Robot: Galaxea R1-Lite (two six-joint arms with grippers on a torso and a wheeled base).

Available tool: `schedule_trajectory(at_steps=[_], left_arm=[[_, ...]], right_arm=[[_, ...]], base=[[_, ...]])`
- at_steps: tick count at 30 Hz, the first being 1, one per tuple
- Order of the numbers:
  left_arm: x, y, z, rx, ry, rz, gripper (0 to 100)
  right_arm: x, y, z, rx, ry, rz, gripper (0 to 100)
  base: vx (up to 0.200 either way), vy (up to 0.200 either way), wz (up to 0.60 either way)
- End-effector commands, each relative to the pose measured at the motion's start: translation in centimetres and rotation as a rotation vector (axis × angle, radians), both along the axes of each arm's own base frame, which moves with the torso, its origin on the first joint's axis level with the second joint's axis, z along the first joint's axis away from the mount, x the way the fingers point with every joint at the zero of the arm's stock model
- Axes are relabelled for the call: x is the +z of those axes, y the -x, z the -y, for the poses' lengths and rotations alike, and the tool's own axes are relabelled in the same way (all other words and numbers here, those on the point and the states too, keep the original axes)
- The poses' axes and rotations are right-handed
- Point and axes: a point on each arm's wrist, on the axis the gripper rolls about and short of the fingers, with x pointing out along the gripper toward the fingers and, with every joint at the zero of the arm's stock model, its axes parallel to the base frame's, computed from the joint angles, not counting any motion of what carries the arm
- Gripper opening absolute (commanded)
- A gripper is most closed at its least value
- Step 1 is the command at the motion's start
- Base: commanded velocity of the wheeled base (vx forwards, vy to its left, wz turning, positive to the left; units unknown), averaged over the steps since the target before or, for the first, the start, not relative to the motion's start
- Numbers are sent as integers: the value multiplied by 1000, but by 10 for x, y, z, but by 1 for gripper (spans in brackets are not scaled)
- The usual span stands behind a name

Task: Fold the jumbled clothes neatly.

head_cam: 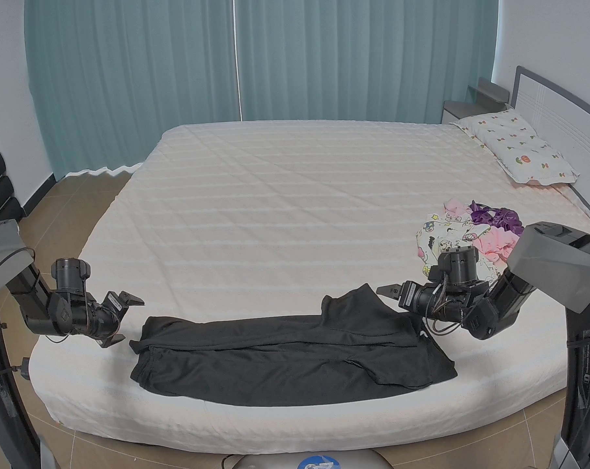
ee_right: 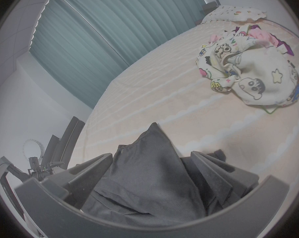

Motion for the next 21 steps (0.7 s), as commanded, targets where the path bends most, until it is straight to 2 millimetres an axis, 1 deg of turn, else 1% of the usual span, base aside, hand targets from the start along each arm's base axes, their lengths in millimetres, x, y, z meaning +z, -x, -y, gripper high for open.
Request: schedule_trajectory(at_steps=[1,4,9,10,16,21], left_arm=[[1,3,-1,3,3,-1,100],[1,3,-1,2,2,-1,100],[0,3,-1,1,1,-1,100],[1,3,-1,1,1,-1,100],[-1,3,0,-2,-2,-5,100],[-1,3,0,-2,-2,-3,100]], right_arm=[[-12,-7,-5,12,4,-27,100],[-18,-5,-7,21,16,-46,100],[-21,0,-7,30,20,-71,100],[-22,3,-7,33,25,-89,0],[-17,13,-2,49,62,-127,0],[-4,20,5,44,62,-121,0]], base=[[0,0,0],[0,0,0],[0,0,0],[0,0,0],[0,0,0],[0,0,0]])
